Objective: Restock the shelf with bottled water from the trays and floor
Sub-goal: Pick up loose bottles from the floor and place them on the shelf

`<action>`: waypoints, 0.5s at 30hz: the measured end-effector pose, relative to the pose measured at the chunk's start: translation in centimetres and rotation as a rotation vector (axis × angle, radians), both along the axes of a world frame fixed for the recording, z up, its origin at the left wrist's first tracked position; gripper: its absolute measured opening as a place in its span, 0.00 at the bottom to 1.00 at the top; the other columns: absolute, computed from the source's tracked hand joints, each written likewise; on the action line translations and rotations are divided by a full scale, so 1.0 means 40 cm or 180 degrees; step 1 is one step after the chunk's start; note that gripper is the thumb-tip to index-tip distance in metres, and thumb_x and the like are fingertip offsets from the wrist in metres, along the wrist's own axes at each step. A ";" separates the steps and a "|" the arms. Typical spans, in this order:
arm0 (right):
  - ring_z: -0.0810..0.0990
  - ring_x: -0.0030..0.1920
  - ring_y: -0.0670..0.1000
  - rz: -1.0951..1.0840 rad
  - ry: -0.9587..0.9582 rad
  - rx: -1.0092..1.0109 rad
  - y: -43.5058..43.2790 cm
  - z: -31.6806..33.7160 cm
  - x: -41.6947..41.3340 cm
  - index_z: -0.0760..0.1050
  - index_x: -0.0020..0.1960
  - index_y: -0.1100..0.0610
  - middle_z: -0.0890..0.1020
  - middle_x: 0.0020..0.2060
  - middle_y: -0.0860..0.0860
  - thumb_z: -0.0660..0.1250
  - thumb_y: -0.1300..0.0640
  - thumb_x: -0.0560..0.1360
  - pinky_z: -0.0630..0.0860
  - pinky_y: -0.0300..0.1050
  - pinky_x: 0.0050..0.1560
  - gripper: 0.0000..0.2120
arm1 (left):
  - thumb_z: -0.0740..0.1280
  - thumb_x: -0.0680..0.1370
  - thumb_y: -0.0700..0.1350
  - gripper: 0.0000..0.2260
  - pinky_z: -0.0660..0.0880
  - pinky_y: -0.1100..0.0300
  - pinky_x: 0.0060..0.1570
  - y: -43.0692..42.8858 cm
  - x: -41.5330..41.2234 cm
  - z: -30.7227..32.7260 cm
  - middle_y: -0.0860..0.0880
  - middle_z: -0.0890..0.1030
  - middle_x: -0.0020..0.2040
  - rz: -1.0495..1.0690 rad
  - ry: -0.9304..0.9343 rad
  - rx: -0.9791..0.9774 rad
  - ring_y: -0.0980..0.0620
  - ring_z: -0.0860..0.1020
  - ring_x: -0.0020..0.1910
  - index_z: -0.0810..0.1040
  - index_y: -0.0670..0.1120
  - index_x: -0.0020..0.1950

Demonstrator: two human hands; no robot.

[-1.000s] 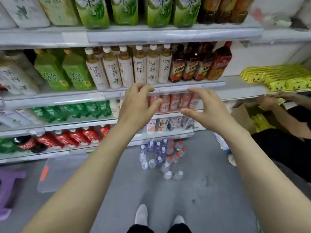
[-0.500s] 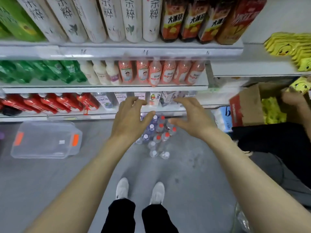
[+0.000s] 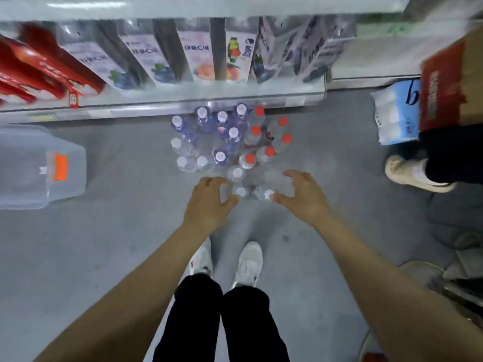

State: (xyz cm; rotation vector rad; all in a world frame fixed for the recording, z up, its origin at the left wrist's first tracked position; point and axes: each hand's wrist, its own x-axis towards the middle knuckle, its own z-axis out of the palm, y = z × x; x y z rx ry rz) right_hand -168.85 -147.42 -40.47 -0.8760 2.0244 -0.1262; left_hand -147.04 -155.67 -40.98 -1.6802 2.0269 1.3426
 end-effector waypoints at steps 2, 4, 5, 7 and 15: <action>0.73 0.69 0.56 -0.0208 -0.0029 0.0115 0.043 -0.138 0.015 0.67 0.76 0.56 0.70 0.71 0.58 0.78 0.51 0.72 0.66 0.41 0.66 0.37 | 0.73 0.75 0.53 0.26 0.67 0.55 0.63 0.024 -0.007 -0.129 0.41 0.72 0.67 0.0052 0.0002 0.0205 0.41 0.72 0.66 0.72 0.46 0.71; 0.71 0.71 0.57 -0.0363 -0.0007 0.0177 0.088 -0.265 0.035 0.65 0.77 0.57 0.70 0.71 0.59 0.79 0.51 0.71 0.65 0.42 0.67 0.39 | 0.75 0.74 0.52 0.30 0.65 0.59 0.61 0.047 -0.011 -0.256 0.40 0.72 0.67 0.0206 0.0039 0.0399 0.42 0.71 0.67 0.70 0.46 0.72; 0.71 0.71 0.57 -0.0488 -0.0013 0.0162 0.109 -0.324 0.045 0.65 0.77 0.57 0.70 0.71 0.59 0.79 0.51 0.70 0.65 0.43 0.68 0.41 | 0.76 0.73 0.52 0.33 0.64 0.62 0.59 0.058 -0.011 -0.315 0.41 0.72 0.67 0.0309 0.0077 0.0469 0.44 0.70 0.68 0.68 0.46 0.74; 0.71 0.71 0.56 -0.0829 -0.0066 0.0051 0.144 -0.434 0.063 0.64 0.78 0.56 0.70 0.71 0.58 0.81 0.50 0.69 0.67 0.45 0.70 0.44 | 0.78 0.71 0.52 0.37 0.62 0.66 0.56 0.078 -0.011 -0.423 0.43 0.72 0.68 0.0407 0.0227 0.0463 0.46 0.68 0.68 0.65 0.49 0.76; 0.71 0.72 0.48 -0.1515 -0.0670 -0.0488 0.209 -0.737 0.064 0.59 0.80 0.44 0.69 0.75 0.48 0.82 0.53 0.68 0.69 0.51 0.74 0.48 | 0.81 0.66 0.49 0.42 0.54 0.85 0.58 0.121 -0.021 -0.713 0.46 0.69 0.71 0.0108 0.0924 0.0156 0.63 0.63 0.64 0.66 0.53 0.77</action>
